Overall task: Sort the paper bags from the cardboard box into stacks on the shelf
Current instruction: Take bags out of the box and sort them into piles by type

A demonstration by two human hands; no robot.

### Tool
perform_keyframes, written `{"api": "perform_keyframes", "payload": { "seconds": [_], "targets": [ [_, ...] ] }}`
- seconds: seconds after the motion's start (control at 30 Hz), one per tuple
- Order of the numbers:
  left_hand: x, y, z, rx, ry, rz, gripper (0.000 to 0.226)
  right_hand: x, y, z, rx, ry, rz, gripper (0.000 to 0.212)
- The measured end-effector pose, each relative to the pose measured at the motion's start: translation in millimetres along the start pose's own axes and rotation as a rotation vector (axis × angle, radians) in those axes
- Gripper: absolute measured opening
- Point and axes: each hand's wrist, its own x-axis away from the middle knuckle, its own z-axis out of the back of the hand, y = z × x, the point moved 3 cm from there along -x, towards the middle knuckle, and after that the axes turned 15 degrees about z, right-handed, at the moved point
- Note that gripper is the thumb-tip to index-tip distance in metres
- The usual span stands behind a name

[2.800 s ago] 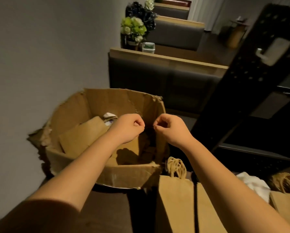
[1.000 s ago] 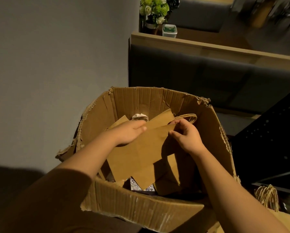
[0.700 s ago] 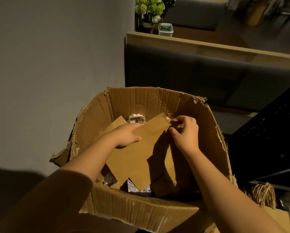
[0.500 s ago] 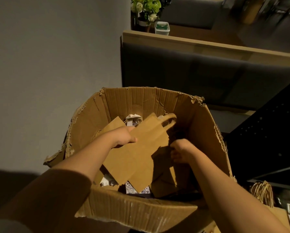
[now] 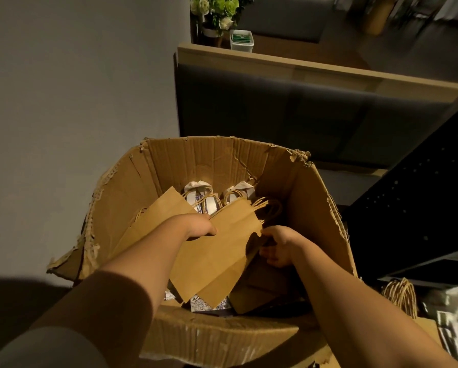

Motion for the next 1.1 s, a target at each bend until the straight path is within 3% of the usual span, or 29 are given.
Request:
{"api": "perform_keyframes", "payload": {
  "seconds": [0.13, 0.23, 0.37, 0.73, 0.9, 1.1],
  "targets": [
    [12.0, -10.1, 6.1, 0.139, -0.072, 0.024, 0.034, 11.9, -4.4, -6.3, -0.014, -0.047, 0.095, 0.015],
    [26.5, -17.3, 11.7, 0.257, -0.131, 0.024, 0.029, 21.0, -11.9, -15.0, -0.103, -0.096, 0.197, 0.002],
    [41.7, -24.2, 19.8, 0.355, -0.11, -0.037, 0.033, 35.2, -29.4, -25.2, -0.292, -0.217, 0.385, 0.019],
    [105.4, 1.2, 30.6, 0.659, 0.208, -0.49, 0.047, 115.1, -90.8, -26.1, -0.401, -0.26, 0.84, 0.027],
    [145.8, 31.9, 19.6, 0.857, 0.314, -0.616, 0.052, 154.4, -102.1, -16.7, -0.295, -0.127, 1.033, 0.031],
    [198.7, 69.5, -5.4, 0.778, 0.41, -0.803, 0.012, 192.5, -104.1, 31.9, -0.261, 0.016, 1.24, 0.027]
  ]
}}
